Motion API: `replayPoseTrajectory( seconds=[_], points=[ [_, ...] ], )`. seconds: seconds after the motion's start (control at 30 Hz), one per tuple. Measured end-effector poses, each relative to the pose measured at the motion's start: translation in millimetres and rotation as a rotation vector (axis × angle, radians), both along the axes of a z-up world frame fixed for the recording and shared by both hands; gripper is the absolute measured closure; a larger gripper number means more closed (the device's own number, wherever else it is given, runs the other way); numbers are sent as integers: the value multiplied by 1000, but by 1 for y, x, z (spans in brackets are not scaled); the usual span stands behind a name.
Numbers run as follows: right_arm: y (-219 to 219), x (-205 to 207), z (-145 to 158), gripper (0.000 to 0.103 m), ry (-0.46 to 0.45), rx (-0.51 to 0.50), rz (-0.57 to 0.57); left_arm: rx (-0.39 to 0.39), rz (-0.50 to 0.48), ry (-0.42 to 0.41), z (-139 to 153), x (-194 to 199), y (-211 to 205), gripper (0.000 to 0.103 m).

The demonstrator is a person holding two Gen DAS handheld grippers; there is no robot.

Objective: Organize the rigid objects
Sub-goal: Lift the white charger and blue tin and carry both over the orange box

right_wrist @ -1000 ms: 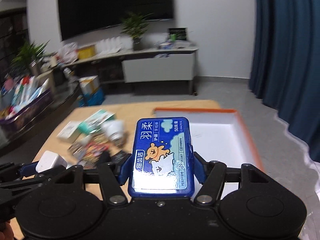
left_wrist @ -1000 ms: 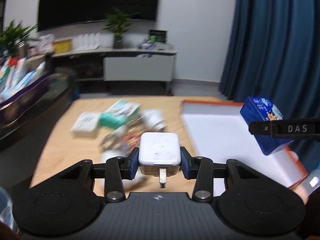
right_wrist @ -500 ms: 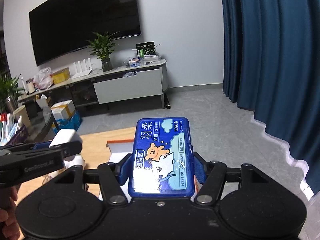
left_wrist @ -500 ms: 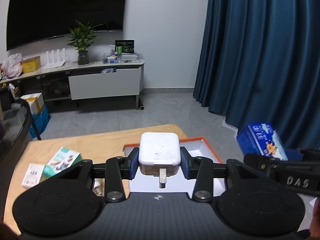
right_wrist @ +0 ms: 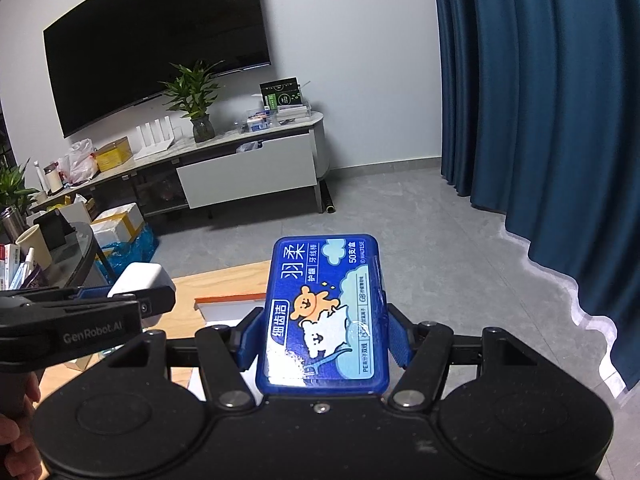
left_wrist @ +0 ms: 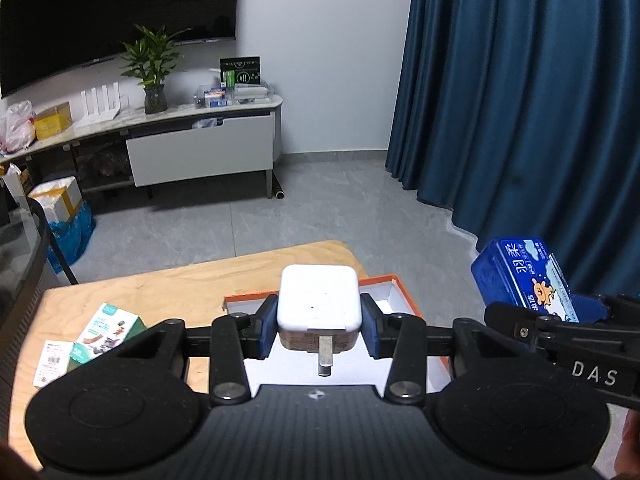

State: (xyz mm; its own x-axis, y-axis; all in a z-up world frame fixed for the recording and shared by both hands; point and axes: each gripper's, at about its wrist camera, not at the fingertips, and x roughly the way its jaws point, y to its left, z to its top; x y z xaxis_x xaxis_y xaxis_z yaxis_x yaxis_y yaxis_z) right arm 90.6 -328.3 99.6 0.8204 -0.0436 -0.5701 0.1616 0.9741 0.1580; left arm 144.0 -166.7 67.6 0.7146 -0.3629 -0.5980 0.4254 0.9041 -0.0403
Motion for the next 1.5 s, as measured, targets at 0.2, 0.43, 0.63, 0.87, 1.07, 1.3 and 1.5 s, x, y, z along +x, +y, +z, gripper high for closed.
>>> replayPoseTrajectory(
  seconds=[0.2, 0.43, 0.63, 0.87, 1.07, 1.3, 1.5],
  points=[
    [-1, 9, -5, 28, 37, -11, 24, -11, 10, 27, -3, 4, -3, 60],
    [-2, 24, -11, 28, 80, 1, 44, -3, 30, 43, -5, 7, -5, 60],
    [4, 34, -8, 28, 80, -13, 58, -18, 54, 80, -13, 11, -3, 60],
    [13, 40, -15, 28, 72, 8, 67, -27, 89, 127, -21, 17, 1, 60],
    [15, 39, -19, 28, 46, -16, 61, -28, 89, 127, -30, 15, -1, 60],
    [15, 44, -19, 28, 51, -27, 47, -18, 91, 148, -35, 18, 5, 60],
    [19, 49, -24, 28, 63, -32, 59, -16, 88, 146, -36, 17, 5, 60]
  ],
)
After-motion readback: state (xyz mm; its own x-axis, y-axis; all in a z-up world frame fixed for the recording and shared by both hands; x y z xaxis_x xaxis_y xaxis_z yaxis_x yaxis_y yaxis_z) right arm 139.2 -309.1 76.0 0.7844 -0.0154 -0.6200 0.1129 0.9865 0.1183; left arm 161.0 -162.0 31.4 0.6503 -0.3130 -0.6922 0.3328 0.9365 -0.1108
